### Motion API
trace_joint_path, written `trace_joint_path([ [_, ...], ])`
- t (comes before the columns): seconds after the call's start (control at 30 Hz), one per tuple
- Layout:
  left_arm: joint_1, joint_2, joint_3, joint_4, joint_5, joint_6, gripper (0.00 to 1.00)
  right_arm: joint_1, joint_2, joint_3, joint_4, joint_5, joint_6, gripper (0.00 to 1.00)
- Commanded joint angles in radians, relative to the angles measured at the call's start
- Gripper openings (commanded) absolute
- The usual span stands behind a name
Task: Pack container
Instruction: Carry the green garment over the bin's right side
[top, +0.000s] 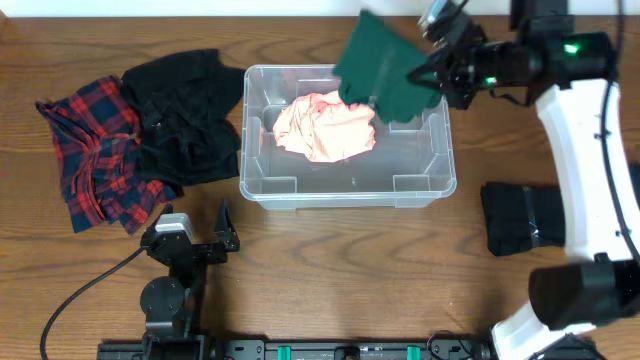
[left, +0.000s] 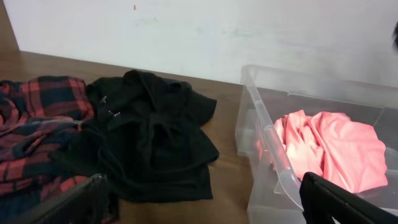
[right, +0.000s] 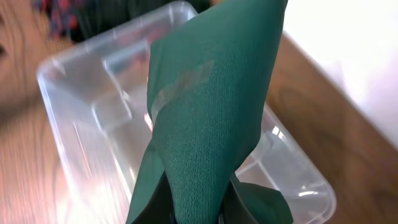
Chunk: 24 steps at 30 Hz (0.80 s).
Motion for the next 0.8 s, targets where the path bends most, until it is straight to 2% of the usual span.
trace_joint_path([
  [0.0,0.005,0.000,-0.016,-0.035,0.000,0.009,0.98,0.007,0.054,0.008,-0.032,0.037,-0.213,0.01],
  [0.1,0.005,0.000,-0.016,-0.035,0.000,0.009,0.98,0.004,0.105,0.008,-0.055,0.040,-0.298,0.01],
  [0.37,0.005,0.000,-0.016,-0.035,0.000,0.010,0.98,-0.005,0.210,0.008,-0.016,0.115,-0.289,0.01],
  [0.43,0.005,0.000,-0.016,-0.035,0.000,0.009,0.98,-0.010,0.230,0.008,0.014,0.144,-0.241,0.23],
  [0.47,0.005,0.000,-0.016,-0.035,0.000,0.009,0.98,-0.011,0.237,0.008,0.029,0.156,-0.218,0.47],
  [0.5,0.005,0.000,-0.016,-0.035,0.000,0.010,0.98,-0.015,0.241,0.008,0.047,0.165,-0.194,0.65],
  [0.77,0.005,0.000,-0.016,-0.035,0.000,0.010,0.98,-0.023,0.209,0.014,0.118,0.157,-0.043,0.99],
])
